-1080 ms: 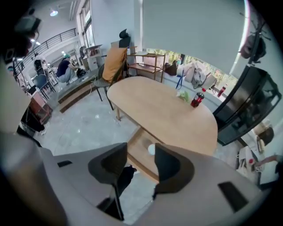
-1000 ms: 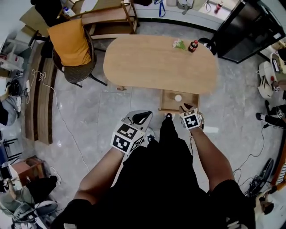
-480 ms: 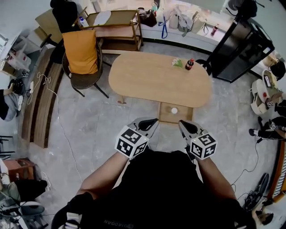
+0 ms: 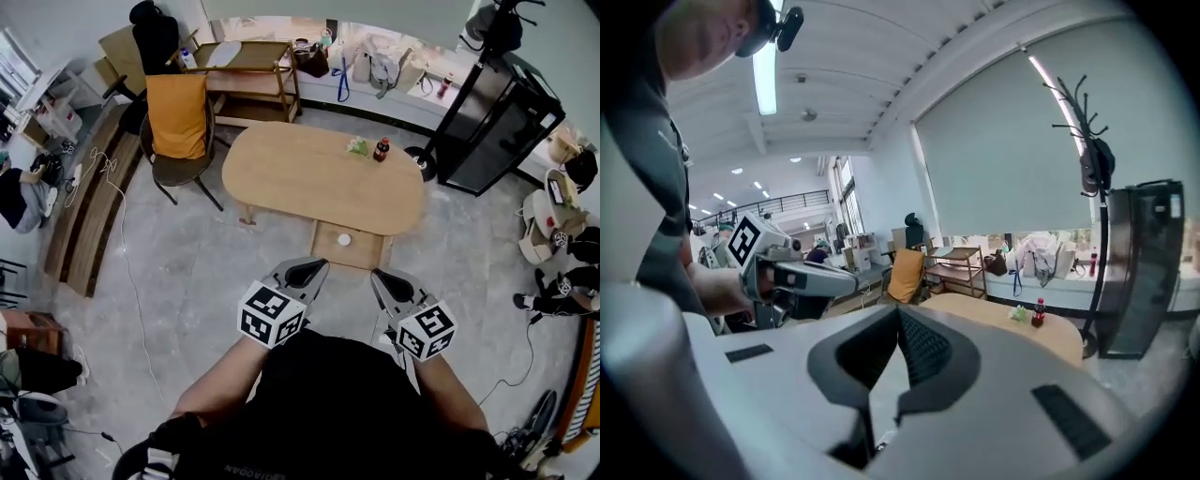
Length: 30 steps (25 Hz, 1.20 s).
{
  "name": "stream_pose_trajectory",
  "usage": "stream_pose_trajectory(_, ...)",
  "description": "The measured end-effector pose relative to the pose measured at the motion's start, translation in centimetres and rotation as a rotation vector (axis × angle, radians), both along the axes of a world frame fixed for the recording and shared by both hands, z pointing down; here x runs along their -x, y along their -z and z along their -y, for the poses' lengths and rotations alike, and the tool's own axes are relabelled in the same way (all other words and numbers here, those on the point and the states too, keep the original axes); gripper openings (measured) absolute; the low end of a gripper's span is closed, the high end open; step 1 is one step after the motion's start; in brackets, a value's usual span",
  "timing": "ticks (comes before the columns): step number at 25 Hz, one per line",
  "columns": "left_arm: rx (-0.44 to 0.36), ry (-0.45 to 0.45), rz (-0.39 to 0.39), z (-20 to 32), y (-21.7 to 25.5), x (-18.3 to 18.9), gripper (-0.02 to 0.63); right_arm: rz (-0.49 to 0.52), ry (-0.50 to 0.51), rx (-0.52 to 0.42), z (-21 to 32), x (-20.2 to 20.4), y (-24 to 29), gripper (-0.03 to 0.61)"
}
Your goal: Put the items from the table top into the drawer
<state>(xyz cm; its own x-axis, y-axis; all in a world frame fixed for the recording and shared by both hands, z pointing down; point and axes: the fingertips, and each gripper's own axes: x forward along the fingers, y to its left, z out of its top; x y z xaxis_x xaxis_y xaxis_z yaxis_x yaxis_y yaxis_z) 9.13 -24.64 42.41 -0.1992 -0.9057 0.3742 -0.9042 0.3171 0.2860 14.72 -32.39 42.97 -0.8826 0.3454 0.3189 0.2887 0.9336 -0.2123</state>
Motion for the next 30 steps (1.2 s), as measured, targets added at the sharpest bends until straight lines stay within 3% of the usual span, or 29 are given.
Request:
stream_pose_trajectory(5, 0.007, 0.009, -0.008, 1.3, -0.2, -6.7, 0.002, -0.017, 0.004, 0.068, 1.0, -5.6, -1.5, 0.003)
stream_pose_trajectory(11, 0.067, 0.042, -0.036, -0.8, -1.2, -11.6, 0.002, -0.051, 0.061, 0.128, -1.0, -10.3, -2.7, 0.003)
stream_pose_trajectory(15, 0.083, 0.021, 0.004, -2.0, 0.1, -11.3, 0.002, -0.006, 0.073, 0.163, -2.8, -10.8, -0.6, 0.003)
stream_pose_trajectory(23, 0.063, -0.086, 0.08, -3.2, 2.2, -8.8, 0.002, 0.01, -0.007, 0.109, -5.7, -8.6, -0.1, 0.003)
stream_pose_trajectory(30, 0.073, -0.12, 0.032, -5.8, 0.5, -7.3, 0.002, 0.0, -0.071, 0.09, -8.6, -6.9, -0.4, 0.003)
